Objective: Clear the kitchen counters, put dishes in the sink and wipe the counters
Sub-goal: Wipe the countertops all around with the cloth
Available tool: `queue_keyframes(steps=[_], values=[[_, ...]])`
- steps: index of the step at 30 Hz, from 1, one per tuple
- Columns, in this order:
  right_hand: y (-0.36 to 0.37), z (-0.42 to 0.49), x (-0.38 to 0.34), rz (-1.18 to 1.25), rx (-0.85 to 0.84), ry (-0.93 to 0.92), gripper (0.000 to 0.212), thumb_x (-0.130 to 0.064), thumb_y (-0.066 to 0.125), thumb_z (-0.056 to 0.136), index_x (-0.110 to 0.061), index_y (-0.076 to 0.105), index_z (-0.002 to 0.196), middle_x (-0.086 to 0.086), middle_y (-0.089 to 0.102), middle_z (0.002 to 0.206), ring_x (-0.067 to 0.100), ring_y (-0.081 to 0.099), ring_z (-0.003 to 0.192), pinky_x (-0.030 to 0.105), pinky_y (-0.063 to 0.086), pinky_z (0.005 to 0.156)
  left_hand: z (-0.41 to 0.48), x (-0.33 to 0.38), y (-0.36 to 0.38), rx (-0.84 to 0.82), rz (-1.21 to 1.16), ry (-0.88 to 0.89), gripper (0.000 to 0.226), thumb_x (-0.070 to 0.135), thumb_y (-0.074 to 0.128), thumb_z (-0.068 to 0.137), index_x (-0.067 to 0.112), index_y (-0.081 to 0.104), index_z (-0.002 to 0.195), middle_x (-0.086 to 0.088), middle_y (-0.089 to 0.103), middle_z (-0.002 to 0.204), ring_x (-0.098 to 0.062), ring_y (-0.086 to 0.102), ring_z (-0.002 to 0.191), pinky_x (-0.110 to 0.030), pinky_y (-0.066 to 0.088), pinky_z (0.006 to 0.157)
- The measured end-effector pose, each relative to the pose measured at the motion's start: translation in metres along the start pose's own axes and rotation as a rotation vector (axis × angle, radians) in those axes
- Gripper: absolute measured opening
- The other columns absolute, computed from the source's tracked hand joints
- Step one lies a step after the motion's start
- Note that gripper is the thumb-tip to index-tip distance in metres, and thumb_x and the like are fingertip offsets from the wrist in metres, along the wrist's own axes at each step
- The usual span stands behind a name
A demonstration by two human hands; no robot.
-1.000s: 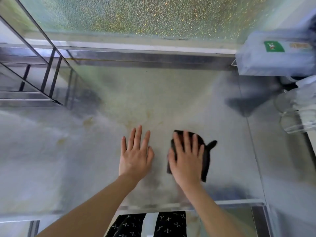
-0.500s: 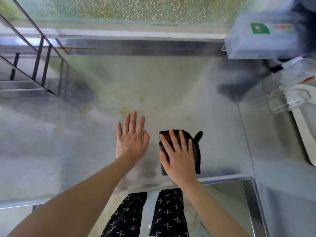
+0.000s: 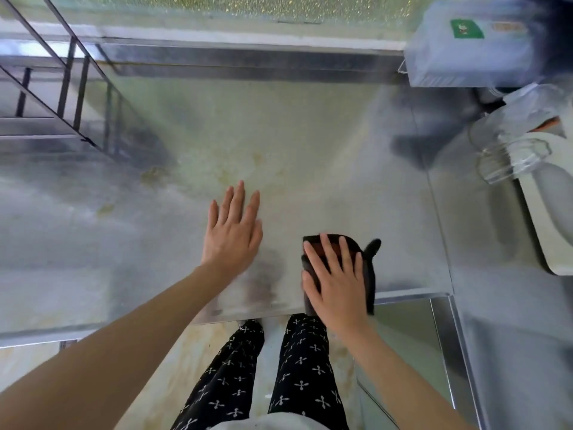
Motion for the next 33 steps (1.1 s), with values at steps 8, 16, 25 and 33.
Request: queue_keyframes(steps=[8,16,25,33], values=[[-0.010,0.011,0.018,0.083,0.079,0.431,0.056,-0.046,0.019,0.094,-0.029,0.030,0.146,0.006,0.025,0.155,0.038,0.021,0.140,0.059,0.018,0.110,-0.062,-0.084,-0.014,0.031,-0.016,-0.217,0.058,0.042,0.011,0.094,0.023,0.019,0.148,-0.008,0.011,0.157,-0.024,0.006,0.144,-0.049,0.006,0.114],[0.003,0.027,-0.100,-0.001,0.017,-0.299,0.052,-0.048,0.033,0.096,-0.036,0.026,0.146,-0.001,0.024,0.155,0.031,0.023,0.142,0.054,0.021,0.112,-0.062,-0.090,-0.003,0.005,0.017,-0.257,0.056,0.038,0.015,0.094,0.025,0.013,0.148,-0.006,0.006,0.157,-0.021,0.002,0.145,-0.050,0.007,0.114],[-0.006,0.059,-0.088,0.060,0.119,0.172,0.052,-0.042,0.034,0.095,-0.026,0.034,0.145,0.010,0.028,0.153,0.040,0.024,0.139,0.059,0.019,0.109,-0.062,-0.092,0.001,-0.007,0.009,-0.259,0.056,0.039,0.013,0.094,0.026,0.013,0.148,-0.005,0.006,0.157,-0.022,0.002,0.145,-0.050,0.008,0.115],[-0.010,0.095,-0.062,-0.037,0.079,-0.072,0.050,-0.045,0.034,0.093,-0.034,0.035,0.142,0.002,0.031,0.153,0.034,0.028,0.138,0.056,0.024,0.109,-0.061,-0.094,0.005,-0.030,0.023,-0.266,0.056,0.039,0.013,0.094,0.028,0.007,0.148,-0.004,0.003,0.158,-0.021,-0.001,0.145,-0.047,0.003,0.114]])
Point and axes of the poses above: each hand's wrist, its own z-axis towards the middle knuckle, its own y-axis out of the palm, x = y × z, the point moved 7 cm from there along z, towards the middle knuckle
